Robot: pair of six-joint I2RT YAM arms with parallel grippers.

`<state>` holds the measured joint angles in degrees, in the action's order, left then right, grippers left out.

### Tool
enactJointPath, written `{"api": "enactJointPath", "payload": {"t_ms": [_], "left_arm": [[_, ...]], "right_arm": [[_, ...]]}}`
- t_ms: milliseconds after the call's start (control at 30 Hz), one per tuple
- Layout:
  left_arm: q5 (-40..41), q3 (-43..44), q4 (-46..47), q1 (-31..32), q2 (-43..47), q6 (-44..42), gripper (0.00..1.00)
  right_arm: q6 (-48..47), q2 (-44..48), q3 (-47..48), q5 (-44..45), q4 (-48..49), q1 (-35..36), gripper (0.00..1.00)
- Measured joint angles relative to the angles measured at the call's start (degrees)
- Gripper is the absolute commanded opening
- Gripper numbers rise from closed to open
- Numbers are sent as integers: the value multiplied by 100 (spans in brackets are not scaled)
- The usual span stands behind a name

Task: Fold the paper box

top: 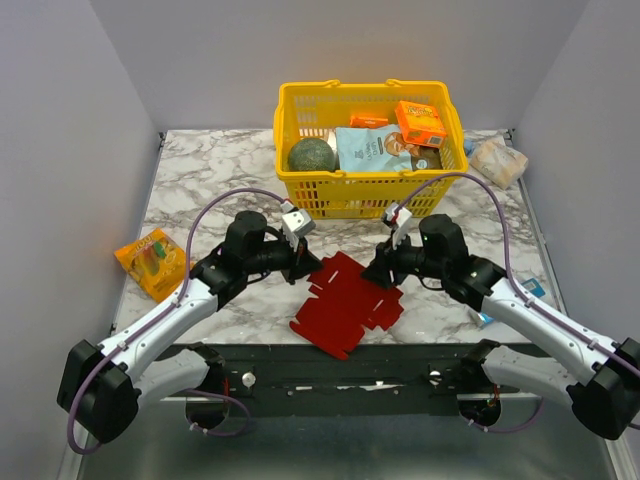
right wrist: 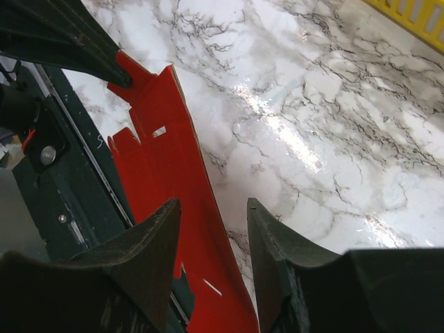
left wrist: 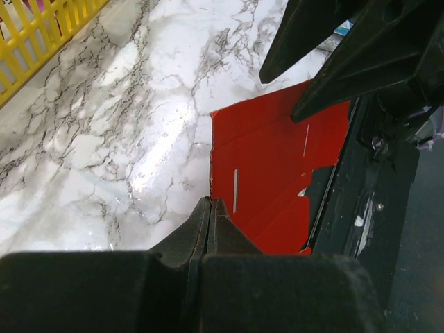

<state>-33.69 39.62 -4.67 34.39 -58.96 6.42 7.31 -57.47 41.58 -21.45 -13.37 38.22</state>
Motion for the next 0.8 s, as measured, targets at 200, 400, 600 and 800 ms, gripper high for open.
{"api": "enactJointPath", "payload": {"t_ms": [200,400,600,800], "left_arm": [[-20,2,-61,22,70,-2,0],[-20,2,-98,24,72,-15,0],[111,2,-114,22,72,-17,70],[809,0,-111,24,83,254,87]], "right_arm": [[-46,-118,15,-7,0,70,34],[-101,-118,17,-83,2,118,6],[-96,-140,44,-87,0,203,1],[-140,-592,350,916,-146,634,1]]}}
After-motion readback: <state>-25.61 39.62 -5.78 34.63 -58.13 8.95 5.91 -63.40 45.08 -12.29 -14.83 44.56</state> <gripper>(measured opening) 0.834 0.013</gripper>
